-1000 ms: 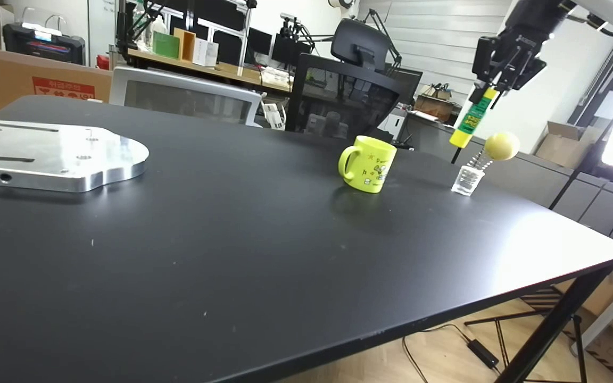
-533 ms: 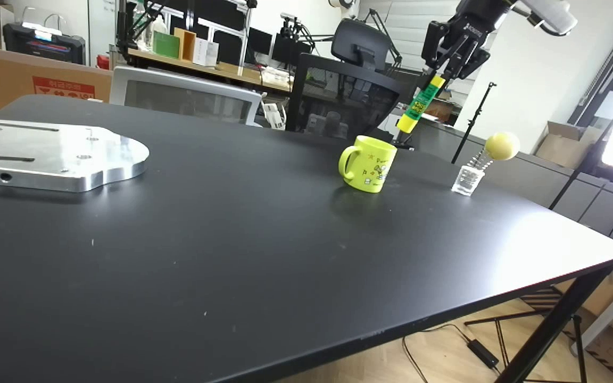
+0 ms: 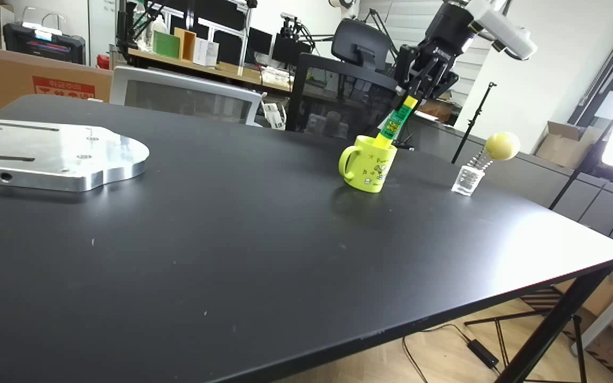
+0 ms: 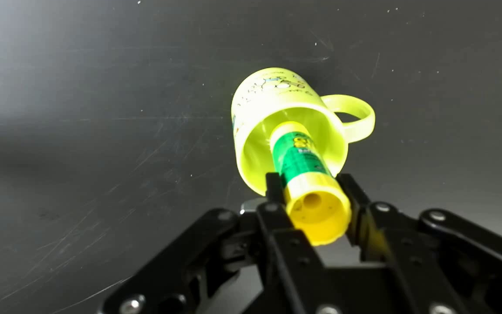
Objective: Place the green and yellow glue stick inside the yellow mug
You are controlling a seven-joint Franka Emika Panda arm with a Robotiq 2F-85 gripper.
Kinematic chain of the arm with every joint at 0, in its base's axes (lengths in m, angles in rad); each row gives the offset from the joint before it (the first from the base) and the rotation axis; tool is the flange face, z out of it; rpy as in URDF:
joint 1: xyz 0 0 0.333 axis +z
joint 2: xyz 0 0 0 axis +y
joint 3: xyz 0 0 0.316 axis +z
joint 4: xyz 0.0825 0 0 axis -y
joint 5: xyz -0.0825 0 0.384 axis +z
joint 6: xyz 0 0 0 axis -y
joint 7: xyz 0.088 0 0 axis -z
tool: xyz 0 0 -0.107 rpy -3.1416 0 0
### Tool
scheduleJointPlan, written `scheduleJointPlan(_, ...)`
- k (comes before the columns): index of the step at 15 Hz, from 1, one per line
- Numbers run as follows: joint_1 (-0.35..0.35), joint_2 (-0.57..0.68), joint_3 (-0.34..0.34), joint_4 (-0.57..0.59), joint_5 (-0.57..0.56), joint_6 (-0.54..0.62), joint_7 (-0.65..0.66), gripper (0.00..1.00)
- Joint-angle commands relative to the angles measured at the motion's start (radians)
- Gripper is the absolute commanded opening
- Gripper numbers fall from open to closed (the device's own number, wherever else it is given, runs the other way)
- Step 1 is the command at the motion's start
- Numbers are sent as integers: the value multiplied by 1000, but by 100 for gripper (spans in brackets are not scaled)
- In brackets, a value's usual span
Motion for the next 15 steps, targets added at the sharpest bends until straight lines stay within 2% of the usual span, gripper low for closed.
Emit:
scheduleJointPlan(1,9,72,-1,45,15,16,-15,9)
scheduleJointPlan(5,14,108,-3,56,14,27,-14,9)
scheduleJointPlan(6,15,111,-3,57,15,29,-12,50)
scheduleJointPlan(7,13,107,-1,54,18,27,-13,60)
scheduleJointPlan(13,-15,-47,6,-38,62,10,-27,98)
scheduleJointPlan(15,-25,-121,-6,-91,69,14,-36,100)
